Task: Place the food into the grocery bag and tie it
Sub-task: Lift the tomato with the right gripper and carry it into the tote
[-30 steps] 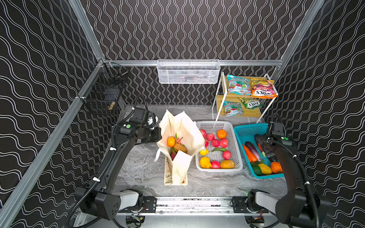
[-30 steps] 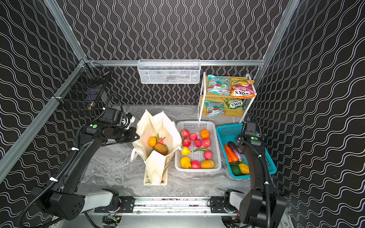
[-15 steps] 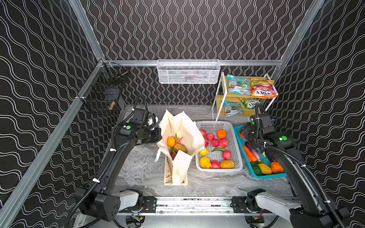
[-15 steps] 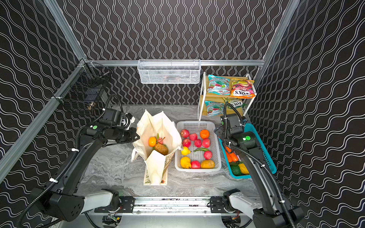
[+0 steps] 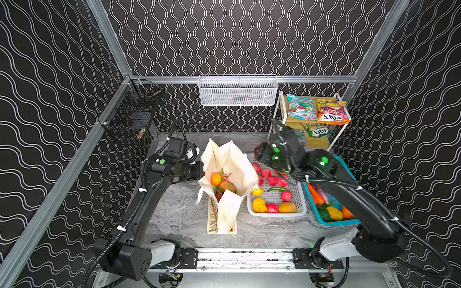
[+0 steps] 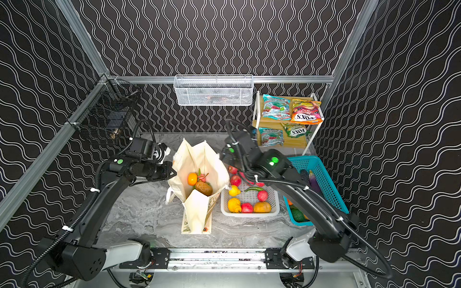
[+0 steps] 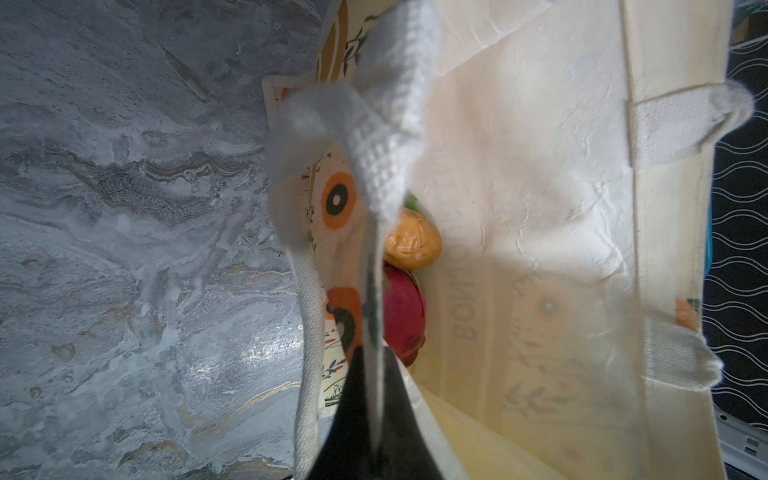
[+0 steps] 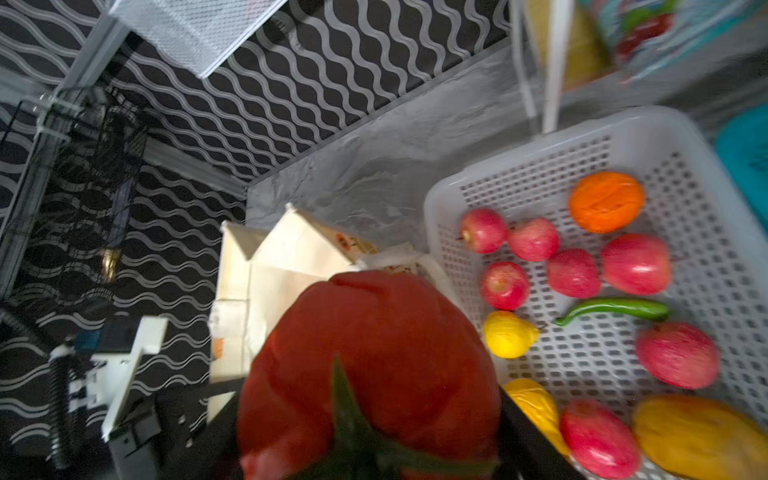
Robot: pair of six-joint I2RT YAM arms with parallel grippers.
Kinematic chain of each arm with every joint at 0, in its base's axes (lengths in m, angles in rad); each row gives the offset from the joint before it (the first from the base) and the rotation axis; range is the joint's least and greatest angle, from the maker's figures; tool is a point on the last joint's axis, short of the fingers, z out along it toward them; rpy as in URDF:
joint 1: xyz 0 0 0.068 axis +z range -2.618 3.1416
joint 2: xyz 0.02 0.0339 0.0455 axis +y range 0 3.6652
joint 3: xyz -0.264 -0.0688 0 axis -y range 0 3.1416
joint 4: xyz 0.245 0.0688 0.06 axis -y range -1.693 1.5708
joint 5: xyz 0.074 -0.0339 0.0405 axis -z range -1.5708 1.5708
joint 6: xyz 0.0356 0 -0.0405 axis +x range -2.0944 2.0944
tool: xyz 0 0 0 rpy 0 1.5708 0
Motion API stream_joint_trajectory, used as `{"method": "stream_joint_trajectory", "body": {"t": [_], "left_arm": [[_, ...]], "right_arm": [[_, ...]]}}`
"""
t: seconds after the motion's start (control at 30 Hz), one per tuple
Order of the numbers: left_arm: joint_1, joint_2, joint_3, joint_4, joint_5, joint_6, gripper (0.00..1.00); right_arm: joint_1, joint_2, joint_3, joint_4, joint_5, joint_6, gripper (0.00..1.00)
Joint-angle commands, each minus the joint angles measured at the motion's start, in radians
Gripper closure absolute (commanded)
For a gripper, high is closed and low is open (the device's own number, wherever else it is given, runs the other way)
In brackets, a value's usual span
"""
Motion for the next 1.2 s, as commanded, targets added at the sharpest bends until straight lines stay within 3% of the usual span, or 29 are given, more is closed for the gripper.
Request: {"method": "stream_joint_trajectory", "body": {"t": [0.0,0.5,1.17], "left_arm": [[0.002,-0.001,0.005,0.007,0.006,-0.006,1.0],[0.001,-0.012,0.003,0.011,0.024,-0.005,1.0],[0.001,-0.02,0.024,-0.022,0.016,0.006,1.0]], "right_arm": [[0.047,0.08,0.05,0.04,-0.002,-0.011,0.33],[0.088,0.353,0.072,0.136,-0.188,0.003,0.32],[0.06,0.587,0.118,0.138,-0.239,-0.036,0.3]]}}
